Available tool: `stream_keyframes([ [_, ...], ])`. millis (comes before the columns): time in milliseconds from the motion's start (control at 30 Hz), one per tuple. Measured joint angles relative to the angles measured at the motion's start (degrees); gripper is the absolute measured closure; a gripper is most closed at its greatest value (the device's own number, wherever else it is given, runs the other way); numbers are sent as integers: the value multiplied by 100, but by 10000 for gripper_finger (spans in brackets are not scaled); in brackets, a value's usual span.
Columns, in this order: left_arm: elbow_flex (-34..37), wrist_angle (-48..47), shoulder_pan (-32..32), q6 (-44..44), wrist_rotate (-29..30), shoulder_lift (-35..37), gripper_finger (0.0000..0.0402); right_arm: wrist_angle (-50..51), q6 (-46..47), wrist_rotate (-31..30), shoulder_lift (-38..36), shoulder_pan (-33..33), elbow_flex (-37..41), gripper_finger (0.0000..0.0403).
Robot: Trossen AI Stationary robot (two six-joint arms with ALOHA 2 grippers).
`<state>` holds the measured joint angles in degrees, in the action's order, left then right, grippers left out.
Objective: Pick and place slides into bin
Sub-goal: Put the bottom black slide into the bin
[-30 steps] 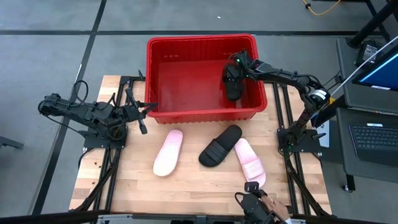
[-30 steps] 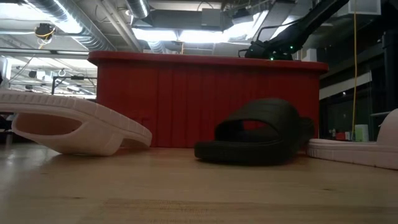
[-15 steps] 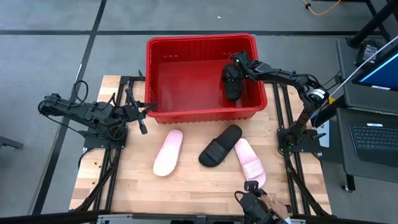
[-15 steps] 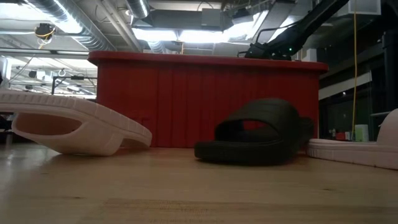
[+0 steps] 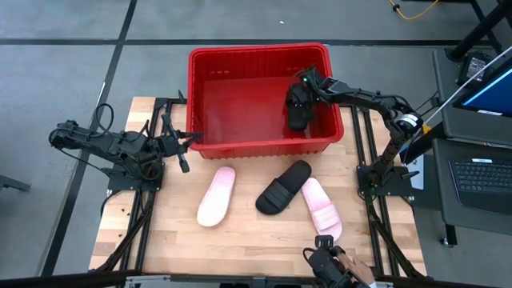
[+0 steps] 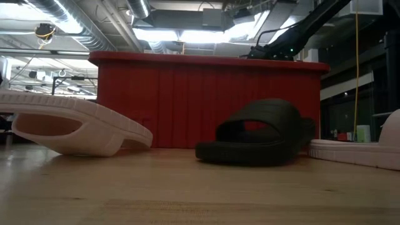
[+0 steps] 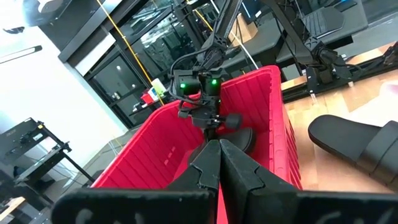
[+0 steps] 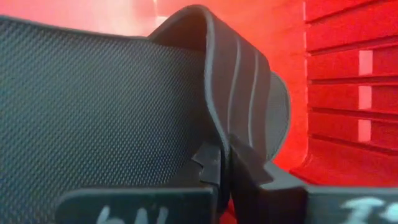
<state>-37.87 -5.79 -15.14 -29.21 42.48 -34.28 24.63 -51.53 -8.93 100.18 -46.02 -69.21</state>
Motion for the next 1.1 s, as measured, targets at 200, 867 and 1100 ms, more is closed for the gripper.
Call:
stream_keyframes([
  [200, 0, -12, 0, 9, 0, -1, 400, 122, 2, 2, 0, 0, 0, 386],
  [867, 0, -19, -2, 7, 0, -1, 399, 259, -35, -197, 2, 18, 13, 310],
  [1100, 0, -21, -1, 7, 0, -1, 399, 227, -125, -192, 2, 22, 13, 268],
])
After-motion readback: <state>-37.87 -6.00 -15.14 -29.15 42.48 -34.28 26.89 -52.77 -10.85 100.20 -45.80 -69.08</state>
